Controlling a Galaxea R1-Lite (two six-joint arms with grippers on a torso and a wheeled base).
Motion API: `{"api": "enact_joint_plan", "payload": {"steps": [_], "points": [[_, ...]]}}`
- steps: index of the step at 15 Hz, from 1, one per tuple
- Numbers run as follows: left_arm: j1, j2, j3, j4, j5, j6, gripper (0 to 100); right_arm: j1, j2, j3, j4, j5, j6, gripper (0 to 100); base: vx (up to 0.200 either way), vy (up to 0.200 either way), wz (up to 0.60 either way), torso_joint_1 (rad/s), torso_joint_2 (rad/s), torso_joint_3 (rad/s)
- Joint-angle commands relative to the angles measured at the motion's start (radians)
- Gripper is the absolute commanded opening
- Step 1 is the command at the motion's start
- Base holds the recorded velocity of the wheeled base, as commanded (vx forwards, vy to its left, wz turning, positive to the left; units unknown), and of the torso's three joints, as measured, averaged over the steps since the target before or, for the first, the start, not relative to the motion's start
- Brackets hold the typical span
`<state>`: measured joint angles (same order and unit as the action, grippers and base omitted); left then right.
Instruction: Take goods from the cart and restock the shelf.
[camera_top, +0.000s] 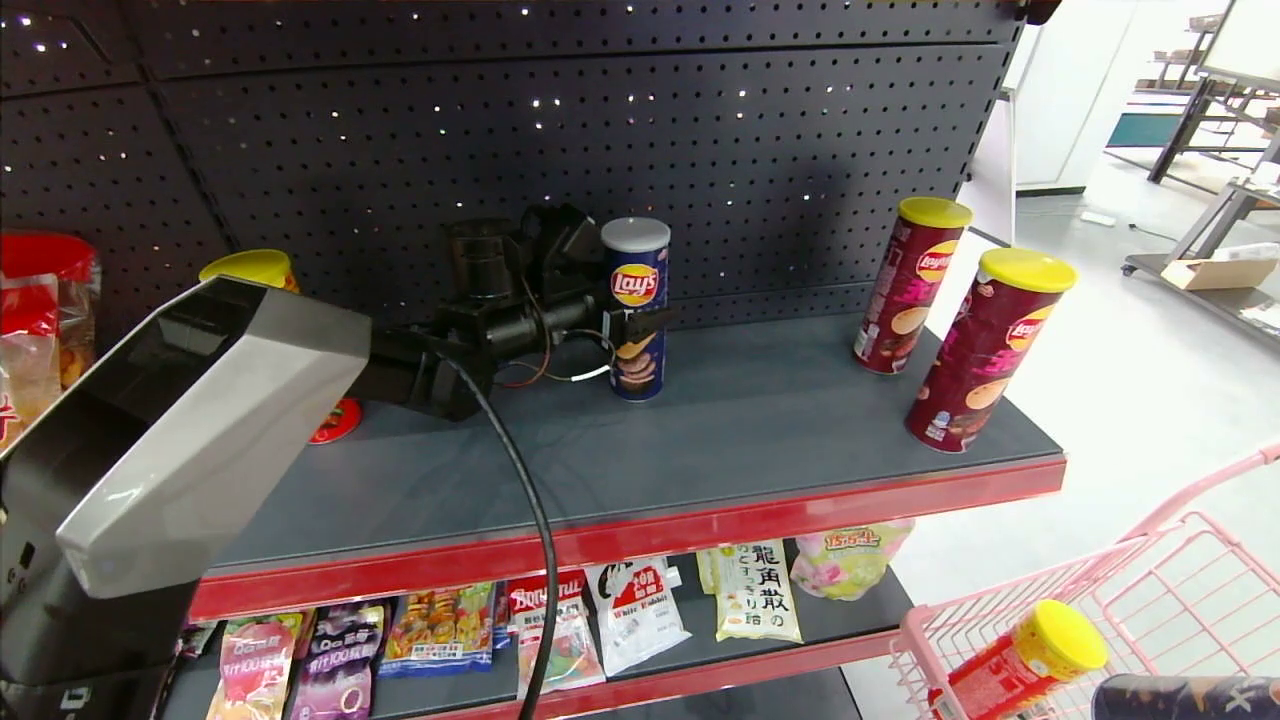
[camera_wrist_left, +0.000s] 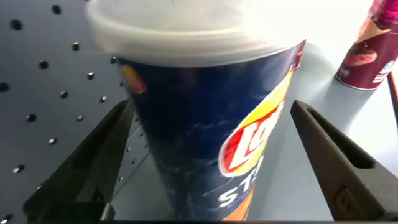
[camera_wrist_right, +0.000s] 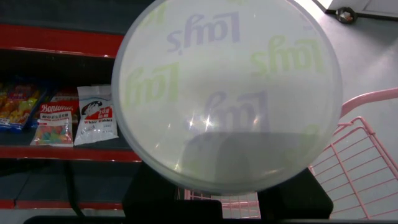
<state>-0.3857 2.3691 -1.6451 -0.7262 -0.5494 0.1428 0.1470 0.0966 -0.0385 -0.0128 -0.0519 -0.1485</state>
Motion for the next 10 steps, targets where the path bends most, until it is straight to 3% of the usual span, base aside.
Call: {"api": "enact_joint_plan", "payload": {"steps": [1,4,5,10], "points": [[-0.004,0.005,-0.016,0.004,0.0,0.0,100,0.0,0.002,0.0,0.0,0.001,0.0,0,0.0,0.0,0.0,0.0,0.0,0.0],[-0.005,0.012,-0.03,0.013,0.0,0.0,100,0.0,0.002,-0.001,-0.001,0.0,0.0,0,0.0,0.0,0.0,0.0,0.0,0.0],[-0.005,0.013,-0.033,0.011,0.0,0.0,0,0.0,0.002,-0.001,-0.001,0.0,0.0,0,0.0,0.0,0.0,0.0,0.0,0.0],[-0.005,0.012,-0.021,0.013,-0.001,-0.002,0,0.0,0.002,-0.003,0.0,0.0,0.0,0,0.0,0.0,0.0,0.0,0.0,0.0]]}}
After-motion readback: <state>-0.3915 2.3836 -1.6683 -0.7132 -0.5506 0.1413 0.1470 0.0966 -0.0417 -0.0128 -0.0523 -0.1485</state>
